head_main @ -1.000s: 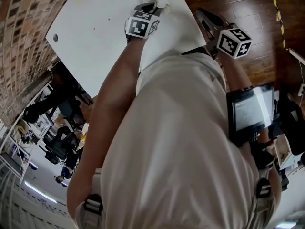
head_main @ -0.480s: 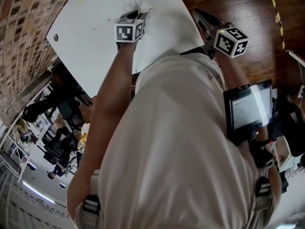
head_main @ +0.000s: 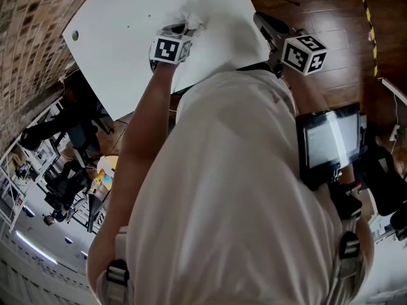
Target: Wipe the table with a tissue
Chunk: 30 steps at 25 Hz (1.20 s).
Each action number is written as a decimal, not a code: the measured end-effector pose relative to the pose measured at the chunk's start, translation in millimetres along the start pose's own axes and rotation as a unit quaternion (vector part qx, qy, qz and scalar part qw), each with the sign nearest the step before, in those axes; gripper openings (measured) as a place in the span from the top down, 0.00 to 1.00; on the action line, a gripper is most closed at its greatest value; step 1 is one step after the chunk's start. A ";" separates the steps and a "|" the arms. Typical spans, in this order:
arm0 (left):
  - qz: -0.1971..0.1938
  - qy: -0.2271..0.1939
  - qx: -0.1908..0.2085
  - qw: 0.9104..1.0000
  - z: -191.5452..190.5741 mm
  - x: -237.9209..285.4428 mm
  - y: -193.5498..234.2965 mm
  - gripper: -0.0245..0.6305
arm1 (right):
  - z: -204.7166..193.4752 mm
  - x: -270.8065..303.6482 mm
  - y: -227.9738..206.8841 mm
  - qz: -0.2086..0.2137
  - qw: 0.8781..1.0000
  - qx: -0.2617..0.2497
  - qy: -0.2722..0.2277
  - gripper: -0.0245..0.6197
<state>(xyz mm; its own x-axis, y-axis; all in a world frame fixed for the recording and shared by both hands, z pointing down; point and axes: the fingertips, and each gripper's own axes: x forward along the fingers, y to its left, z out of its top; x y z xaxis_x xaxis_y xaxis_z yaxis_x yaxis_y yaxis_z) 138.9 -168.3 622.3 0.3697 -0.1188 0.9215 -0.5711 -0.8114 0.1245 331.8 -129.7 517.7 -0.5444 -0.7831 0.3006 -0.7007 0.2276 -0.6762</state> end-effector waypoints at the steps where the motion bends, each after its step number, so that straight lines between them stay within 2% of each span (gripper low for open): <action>1: -0.001 -0.001 -0.004 1.000 -5.3 -2.5 0.7 0.85 | -0.5 4.0 3.7 0.004 1.000 -0.002 0.003 0.95; 4: -0.005 -0.012 -0.020 1.000 -20.5 -8.0 5.4 0.85 | -0.1 19.0 15.8 0.020 1.000 -0.010 0.009 0.95; 8: -0.018 -0.056 -0.066 0.996 -45.8 -11.3 8.7 0.85 | -2.7 31.3 29.3 0.037 0.999 -0.019 0.020 0.95; 12: 0.013 -0.075 -0.081 0.994 -60.2 -44.4 16.7 0.85 | -6.3 43.2 41.6 0.045 0.998 -0.029 0.030 0.95; 16: 0.045 -0.103 -0.082 0.990 -79.5 -52.2 48.9 0.85 | -15.5 58.6 54.2 0.049 0.998 -0.028 0.040 0.95; 19: 0.056 -0.128 -0.081 0.987 -63.4 -62.4 62.9 0.85 | -17.8 65.4 61.3 0.052 0.997 -0.029 0.041 0.95; 22: 0.054 -0.135 -0.076 0.986 -43.3 -64.8 72.6 0.85 | -20.3 70.6 68.0 0.052 0.997 -0.028 0.040 0.95; 28: 0.031 -0.121 -0.026 0.992 -3.5 -34.6 76.0 0.85 | -28.8 62.6 67.1 0.023 0.999 -0.022 0.041 0.95; 30: 0.027 -0.115 -0.021 0.993 8.3 -26.6 79.6 0.85 | -31.5 59.0 68.2 0.011 0.999 -0.019 0.035 0.95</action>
<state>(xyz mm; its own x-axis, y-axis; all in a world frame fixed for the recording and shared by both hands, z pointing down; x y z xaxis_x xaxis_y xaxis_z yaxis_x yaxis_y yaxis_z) 89.7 -234.5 604.7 0.4931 -0.2930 0.8192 -0.6230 -0.7761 0.0975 237.4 -142.2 510.6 -0.5903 -0.7351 0.3334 -0.7045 0.2675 -0.6573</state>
